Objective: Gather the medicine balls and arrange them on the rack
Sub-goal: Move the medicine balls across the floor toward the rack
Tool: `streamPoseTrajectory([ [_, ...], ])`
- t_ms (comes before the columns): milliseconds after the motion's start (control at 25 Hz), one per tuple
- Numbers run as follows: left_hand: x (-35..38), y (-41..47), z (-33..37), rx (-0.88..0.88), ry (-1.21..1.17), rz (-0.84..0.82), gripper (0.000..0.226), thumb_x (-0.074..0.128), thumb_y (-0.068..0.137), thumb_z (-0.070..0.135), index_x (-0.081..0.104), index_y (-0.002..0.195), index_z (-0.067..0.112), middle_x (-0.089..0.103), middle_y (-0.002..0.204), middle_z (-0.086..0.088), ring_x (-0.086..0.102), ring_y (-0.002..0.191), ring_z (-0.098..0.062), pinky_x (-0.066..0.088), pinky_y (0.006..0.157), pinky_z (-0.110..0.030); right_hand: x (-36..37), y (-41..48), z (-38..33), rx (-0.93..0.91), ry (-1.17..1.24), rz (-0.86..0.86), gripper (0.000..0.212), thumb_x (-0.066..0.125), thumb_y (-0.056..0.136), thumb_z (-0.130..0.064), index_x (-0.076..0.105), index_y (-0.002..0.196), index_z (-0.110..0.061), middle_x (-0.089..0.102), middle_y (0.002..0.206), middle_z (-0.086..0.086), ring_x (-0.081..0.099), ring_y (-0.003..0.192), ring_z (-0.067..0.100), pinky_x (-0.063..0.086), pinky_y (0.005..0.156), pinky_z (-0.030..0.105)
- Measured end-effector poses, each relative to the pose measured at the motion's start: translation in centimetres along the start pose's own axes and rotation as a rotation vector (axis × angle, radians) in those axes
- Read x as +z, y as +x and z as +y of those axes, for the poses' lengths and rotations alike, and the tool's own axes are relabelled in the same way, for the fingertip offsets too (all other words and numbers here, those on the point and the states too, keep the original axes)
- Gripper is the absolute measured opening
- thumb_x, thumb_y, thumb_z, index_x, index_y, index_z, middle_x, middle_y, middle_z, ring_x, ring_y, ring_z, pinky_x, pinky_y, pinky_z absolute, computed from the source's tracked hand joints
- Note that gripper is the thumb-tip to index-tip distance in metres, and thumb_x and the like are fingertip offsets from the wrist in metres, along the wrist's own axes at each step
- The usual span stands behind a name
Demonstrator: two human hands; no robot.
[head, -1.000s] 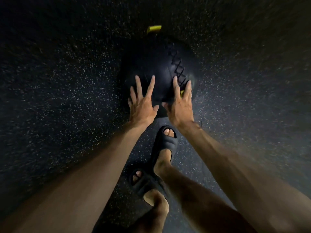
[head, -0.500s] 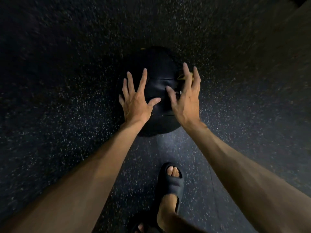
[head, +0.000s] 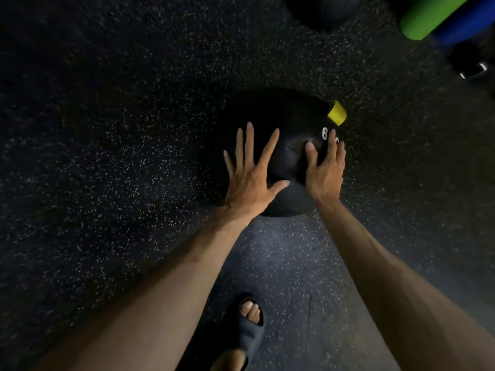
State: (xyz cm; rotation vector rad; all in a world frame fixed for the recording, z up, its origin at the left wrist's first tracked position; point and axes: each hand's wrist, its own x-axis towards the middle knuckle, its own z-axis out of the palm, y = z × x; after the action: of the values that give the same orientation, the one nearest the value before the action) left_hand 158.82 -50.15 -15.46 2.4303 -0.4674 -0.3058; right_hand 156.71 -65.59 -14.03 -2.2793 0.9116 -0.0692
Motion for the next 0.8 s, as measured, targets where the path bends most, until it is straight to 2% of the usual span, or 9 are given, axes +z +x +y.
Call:
streamPoseTrajectory([
  [120,-0.6,2.5,0.6,-0.084,0.021,-0.013,0.101,0.070,0.083,0.054,0.000,0.157,0.045,-0.017,0.166,-0.006,-0.016,0.153,-0.028,0.009,0.117,-0.069,-0.3,3.2,-1.3,-0.003,0.017,0.008,0.068,0.043,0.101,-0.055,0.023,0.159,-0.027,0.019,0.165,0.013,0.015,0.153,0.028,0.018,0.122,0.052],
  [200,-1.0,4.2,1.4,-0.136,0.035,-0.031,0.099,0.069,0.085,0.053,0.001,0.156,0.047,-0.015,0.167,-0.006,-0.015,0.153,-0.027,0.012,0.116,-0.071,-0.5,3.0,-0.9,-0.069,0.051,0.053,0.066,0.045,0.101,-0.052,0.027,0.157,-0.022,0.023,0.163,0.013,0.019,0.152,0.027,0.023,0.120,0.054],
  [280,-1.3,5.5,1.6,-0.173,0.032,-0.064,0.097,0.068,0.086,0.051,0.001,0.155,0.048,-0.014,0.167,-0.006,-0.015,0.153,-0.027,0.013,0.114,-0.072,-0.1,0.6,0.3,-0.162,0.031,0.052,0.067,0.048,0.100,-0.052,0.025,0.157,-0.025,0.017,0.165,0.011,0.017,0.152,0.027,0.025,0.120,0.054],
  [360,-1.9,7.5,1.2,-0.217,0.022,-0.096,0.094,0.067,0.087,0.052,0.002,0.155,0.049,-0.013,0.167,-0.005,-0.015,0.153,-0.027,0.014,0.112,-0.073,0.8,-0.5,1.1,-0.211,-0.058,-0.003,0.073,0.050,0.099,-0.053,0.016,0.160,-0.030,0.004,0.168,0.006,0.006,0.155,0.025,0.018,0.123,0.053],
  [440,-3.1,9.8,0.9,-0.242,0.033,-0.124,0.092,0.064,0.087,0.056,0.002,0.155,0.050,-0.011,0.167,-0.006,-0.012,0.154,-0.028,0.014,0.112,-0.072,1.3,0.9,0.3,-0.218,-0.098,-0.036,0.076,0.049,0.099,-0.054,0.011,0.160,-0.030,-0.001,0.169,0.005,0.000,0.155,0.025,0.013,0.124,0.050],
  [520,-3.5,12.1,1.0,-0.240,0.016,-0.114,0.088,0.059,0.089,0.059,0.002,0.156,0.048,-0.007,0.167,-0.009,-0.008,0.154,-0.030,0.014,0.114,-0.070,1.4,3.5,-1.4,-0.199,-0.127,-0.029,0.075,0.046,0.100,-0.055,0.011,0.161,-0.030,0.001,0.169,0.006,-0.001,0.155,0.025,0.012,0.124,0.051],
  [640,-3.3,13.8,0.9,-0.198,0.017,0.012,0.080,0.052,0.093,0.061,0.011,0.158,0.038,0.002,0.167,-0.015,-0.002,0.154,-0.034,0.014,0.116,-0.070,1.5,7.6,-3.8,-0.165,-0.144,-0.029,0.073,0.043,0.101,-0.055,0.010,0.161,-0.030,0.002,0.169,0.008,0.000,0.155,0.026,0.014,0.123,0.055],
  [800,-2.8,14.8,-0.3,-0.057,0.057,0.038,0.084,0.045,0.089,0.071,0.009,0.158,0.040,-0.005,0.167,-0.013,-0.005,0.153,-0.036,0.007,0.115,-0.070,1.8,10.9,-6.0,-0.125,-0.226,-0.058,0.072,0.038,0.100,-0.060,0.005,0.160,-0.036,0.001,0.169,0.003,-0.001,0.156,0.023,0.015,0.121,0.056],
])
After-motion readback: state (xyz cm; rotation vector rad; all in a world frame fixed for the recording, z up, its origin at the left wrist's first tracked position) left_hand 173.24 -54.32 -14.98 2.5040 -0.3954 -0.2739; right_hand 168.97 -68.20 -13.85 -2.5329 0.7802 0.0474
